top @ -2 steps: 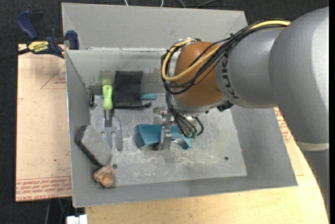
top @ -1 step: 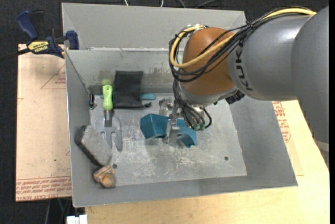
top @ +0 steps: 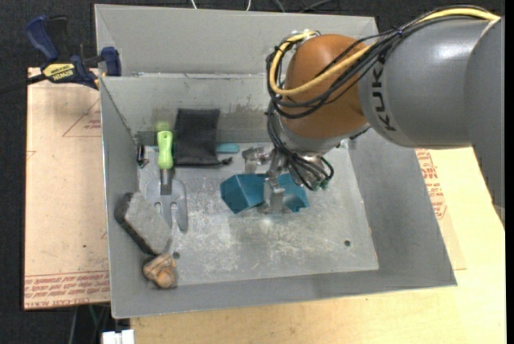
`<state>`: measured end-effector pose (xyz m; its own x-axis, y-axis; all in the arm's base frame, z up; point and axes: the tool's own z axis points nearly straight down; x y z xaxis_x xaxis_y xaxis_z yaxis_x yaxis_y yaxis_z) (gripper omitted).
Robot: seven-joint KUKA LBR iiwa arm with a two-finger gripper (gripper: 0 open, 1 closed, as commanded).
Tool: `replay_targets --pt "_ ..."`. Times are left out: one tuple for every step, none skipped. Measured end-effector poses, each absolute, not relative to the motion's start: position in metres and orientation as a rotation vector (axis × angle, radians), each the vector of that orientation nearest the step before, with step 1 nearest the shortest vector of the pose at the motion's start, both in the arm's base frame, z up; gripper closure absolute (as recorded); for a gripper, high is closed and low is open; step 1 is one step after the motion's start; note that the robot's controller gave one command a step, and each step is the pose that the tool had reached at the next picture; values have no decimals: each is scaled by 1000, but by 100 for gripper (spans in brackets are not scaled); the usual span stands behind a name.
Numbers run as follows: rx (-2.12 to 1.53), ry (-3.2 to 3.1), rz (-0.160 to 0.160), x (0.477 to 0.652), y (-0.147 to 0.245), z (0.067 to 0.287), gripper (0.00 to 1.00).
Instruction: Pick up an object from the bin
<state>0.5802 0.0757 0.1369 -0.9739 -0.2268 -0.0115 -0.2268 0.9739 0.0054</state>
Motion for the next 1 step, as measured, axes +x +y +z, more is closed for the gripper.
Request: replay_targets --pt "-600 3088 10 573 77 172 100"
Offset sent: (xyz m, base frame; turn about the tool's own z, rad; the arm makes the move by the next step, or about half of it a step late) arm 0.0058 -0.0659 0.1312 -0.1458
